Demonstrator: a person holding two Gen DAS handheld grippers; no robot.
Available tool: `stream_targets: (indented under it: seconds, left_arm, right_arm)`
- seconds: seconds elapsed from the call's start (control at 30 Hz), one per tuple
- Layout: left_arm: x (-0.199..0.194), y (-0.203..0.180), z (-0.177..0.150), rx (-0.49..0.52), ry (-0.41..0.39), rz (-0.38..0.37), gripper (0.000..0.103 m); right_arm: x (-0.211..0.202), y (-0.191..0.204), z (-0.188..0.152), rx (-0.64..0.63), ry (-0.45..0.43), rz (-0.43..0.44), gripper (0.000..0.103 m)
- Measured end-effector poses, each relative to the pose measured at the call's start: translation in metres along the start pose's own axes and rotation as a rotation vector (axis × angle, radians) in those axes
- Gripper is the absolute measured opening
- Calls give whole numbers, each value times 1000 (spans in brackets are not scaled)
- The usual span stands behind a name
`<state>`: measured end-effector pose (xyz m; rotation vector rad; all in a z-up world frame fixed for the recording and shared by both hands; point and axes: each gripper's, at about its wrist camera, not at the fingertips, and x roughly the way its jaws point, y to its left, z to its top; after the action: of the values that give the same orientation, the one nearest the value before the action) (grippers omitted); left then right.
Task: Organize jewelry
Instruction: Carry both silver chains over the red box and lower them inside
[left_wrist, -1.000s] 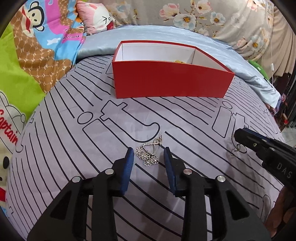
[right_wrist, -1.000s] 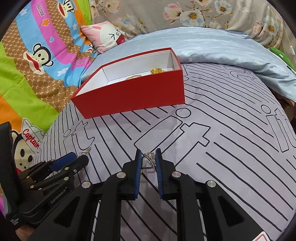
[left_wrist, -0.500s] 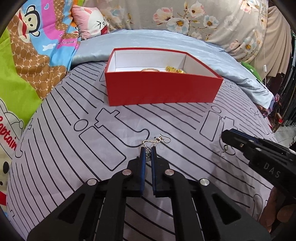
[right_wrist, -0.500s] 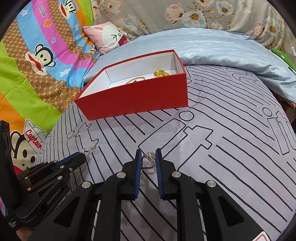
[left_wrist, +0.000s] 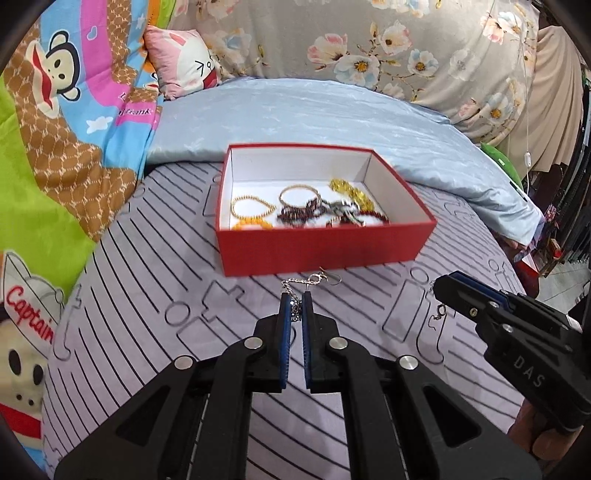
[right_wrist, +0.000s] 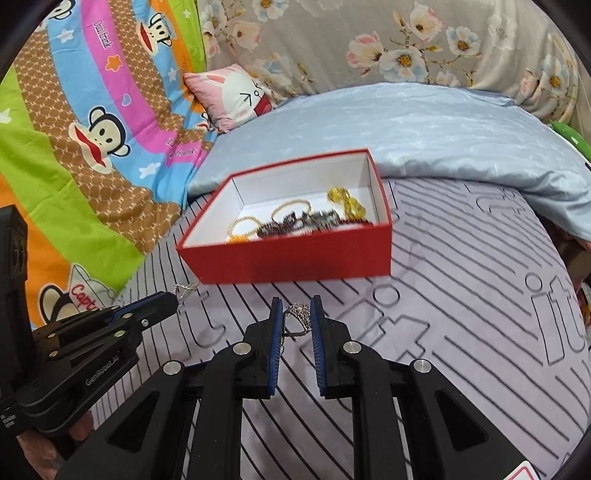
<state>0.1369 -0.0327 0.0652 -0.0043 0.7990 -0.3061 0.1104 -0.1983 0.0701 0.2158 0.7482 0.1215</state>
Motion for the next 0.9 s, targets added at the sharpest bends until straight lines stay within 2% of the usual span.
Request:
stream_targets:
  seconds: [0.47, 0.67, 0.9]
  left_arm:
    - [13, 4, 76, 37, -77, 60, 5]
    - [34, 8, 100, 36, -73, 78, 5]
    - [58, 12, 118, 26, -58, 92, 5]
  right_arm:
    - [12, 11, 78, -16, -77, 43, 15]
    - [30, 6, 103, -21, -82, 24, 15]
    - [56, 2, 116, -30, -64, 6, 15]
